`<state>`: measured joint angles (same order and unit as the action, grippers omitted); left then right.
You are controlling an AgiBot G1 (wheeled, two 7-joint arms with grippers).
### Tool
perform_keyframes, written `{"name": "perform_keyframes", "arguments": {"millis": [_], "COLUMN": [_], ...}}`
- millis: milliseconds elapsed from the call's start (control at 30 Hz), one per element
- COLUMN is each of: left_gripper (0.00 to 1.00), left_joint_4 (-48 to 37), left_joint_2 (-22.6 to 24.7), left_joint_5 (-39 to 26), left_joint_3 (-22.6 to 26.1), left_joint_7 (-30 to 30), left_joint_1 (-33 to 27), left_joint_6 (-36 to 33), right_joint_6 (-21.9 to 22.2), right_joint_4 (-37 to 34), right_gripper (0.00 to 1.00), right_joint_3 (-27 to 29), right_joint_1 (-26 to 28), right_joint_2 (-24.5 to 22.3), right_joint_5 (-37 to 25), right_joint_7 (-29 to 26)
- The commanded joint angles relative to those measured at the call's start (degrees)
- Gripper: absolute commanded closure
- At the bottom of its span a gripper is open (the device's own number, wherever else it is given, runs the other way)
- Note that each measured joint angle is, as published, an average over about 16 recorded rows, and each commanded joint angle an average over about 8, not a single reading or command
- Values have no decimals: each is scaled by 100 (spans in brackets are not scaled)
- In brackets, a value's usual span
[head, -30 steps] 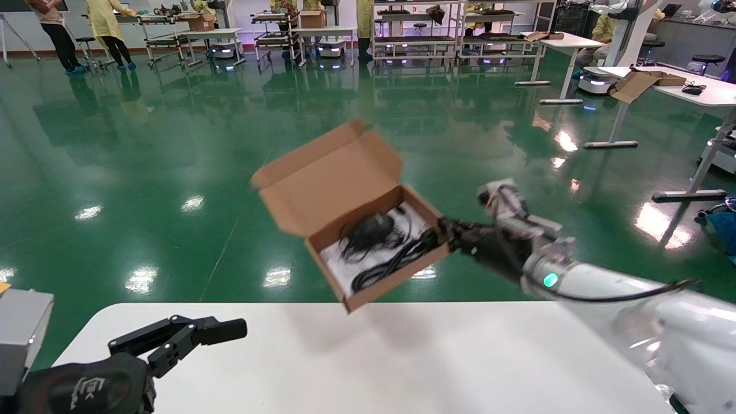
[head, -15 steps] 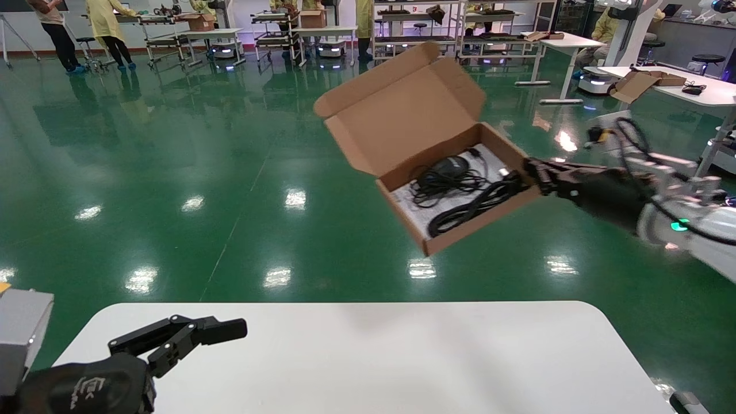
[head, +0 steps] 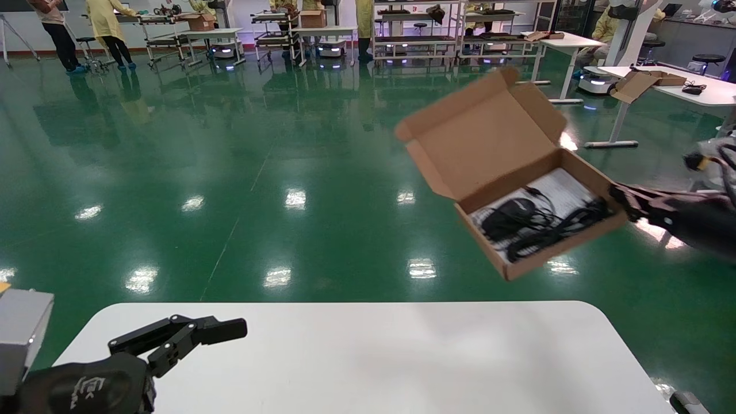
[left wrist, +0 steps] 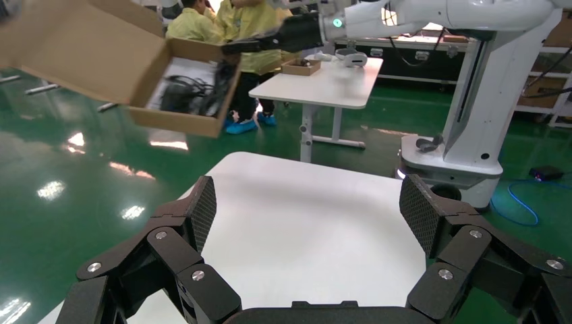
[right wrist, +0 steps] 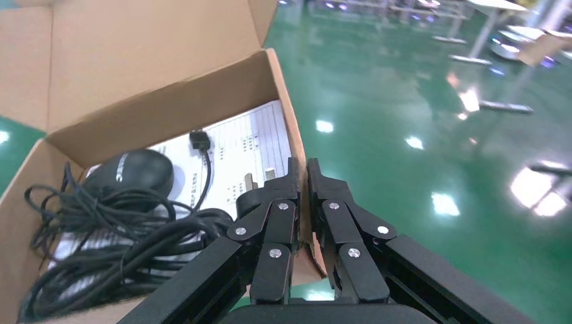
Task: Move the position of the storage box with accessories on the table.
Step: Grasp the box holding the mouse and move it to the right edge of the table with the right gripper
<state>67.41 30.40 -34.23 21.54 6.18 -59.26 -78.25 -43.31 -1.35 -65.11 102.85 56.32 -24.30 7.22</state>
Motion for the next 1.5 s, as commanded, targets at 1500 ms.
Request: {"name": "perform_keyframes", "arguments": {"millis": [1500], "left_gripper": [0], "left_joint_4": [0], "left_joint_2": [0], "left_joint_5": [0], "left_joint_3": [0], "left_joint_7": [0], "left_joint_1": [0], "left_joint_6": [0], "right_joint_6": [-308], "right_joint_4": [-163], "right_gripper": [100], "right_joint_3": [1253], "right_joint_1": [-2684], "right_joint_2": [-503], "right_joint_5": [1794], "right_joint_7": [1037]}}
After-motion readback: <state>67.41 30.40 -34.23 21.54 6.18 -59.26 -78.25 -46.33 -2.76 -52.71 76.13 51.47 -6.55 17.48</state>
